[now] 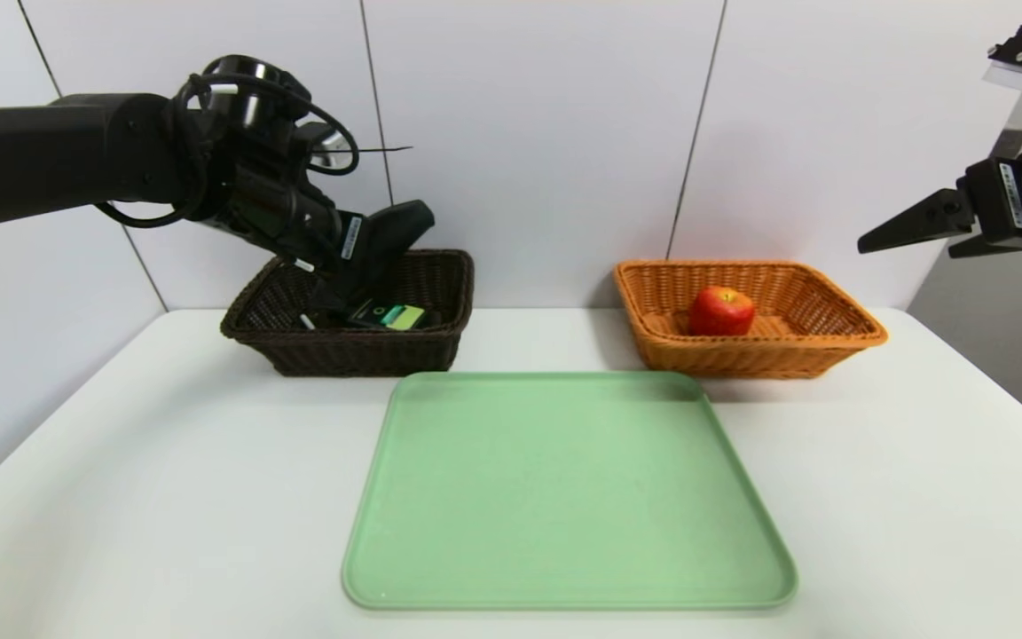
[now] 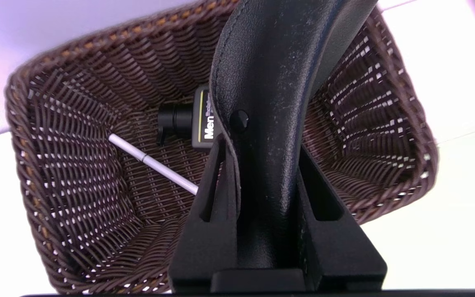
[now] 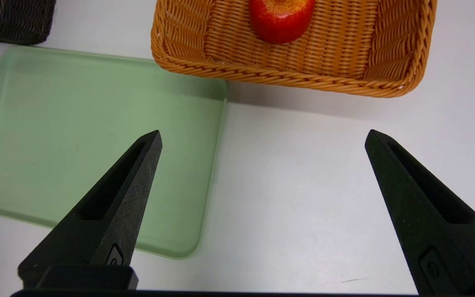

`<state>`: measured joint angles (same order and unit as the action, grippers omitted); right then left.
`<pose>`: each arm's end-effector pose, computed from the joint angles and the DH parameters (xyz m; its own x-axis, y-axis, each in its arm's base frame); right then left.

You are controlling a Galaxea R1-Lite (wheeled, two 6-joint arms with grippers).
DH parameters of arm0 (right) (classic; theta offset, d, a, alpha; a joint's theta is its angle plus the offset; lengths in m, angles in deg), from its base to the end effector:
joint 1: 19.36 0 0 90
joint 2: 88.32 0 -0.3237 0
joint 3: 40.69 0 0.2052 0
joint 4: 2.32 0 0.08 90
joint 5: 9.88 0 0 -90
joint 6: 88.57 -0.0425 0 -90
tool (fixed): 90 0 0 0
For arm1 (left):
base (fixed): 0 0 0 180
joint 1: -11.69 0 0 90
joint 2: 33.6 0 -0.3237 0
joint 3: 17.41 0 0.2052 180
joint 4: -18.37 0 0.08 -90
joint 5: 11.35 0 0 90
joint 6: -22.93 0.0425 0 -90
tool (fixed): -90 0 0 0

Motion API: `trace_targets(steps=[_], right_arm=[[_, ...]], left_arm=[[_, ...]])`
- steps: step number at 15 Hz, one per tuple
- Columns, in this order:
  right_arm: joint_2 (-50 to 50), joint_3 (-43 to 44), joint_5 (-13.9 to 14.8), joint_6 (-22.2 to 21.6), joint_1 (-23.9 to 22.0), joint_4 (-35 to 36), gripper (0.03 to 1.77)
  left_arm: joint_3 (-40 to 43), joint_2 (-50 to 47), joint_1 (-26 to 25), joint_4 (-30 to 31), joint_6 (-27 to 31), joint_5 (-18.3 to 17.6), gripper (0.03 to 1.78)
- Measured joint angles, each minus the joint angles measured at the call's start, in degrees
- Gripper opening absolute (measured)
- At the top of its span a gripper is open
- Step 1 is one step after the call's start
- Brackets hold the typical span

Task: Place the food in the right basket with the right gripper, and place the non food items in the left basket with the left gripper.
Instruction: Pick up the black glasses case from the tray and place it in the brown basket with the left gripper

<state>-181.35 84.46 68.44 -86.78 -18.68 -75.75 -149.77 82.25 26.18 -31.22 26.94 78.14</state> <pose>0.2821 0.0120 0.3521 0.7331 0.2112 -0.6465 -0.1842 0.9767 0.1101 0.4264 -0.1106 0.2828 0.8090 -0.2183 -0.5458 0.2937 0.9544 0.0537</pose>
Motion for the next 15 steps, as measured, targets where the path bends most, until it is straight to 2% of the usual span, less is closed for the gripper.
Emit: trace_targets(steps=[15], right_arm=[[-1.93, 0.79, 0.52, 0.38, 0.13, 0.02, 1.7]], left_arm=[[-1.73, 7.0, -4.96, 0.69, 0.83, -1.39, 0.39]])
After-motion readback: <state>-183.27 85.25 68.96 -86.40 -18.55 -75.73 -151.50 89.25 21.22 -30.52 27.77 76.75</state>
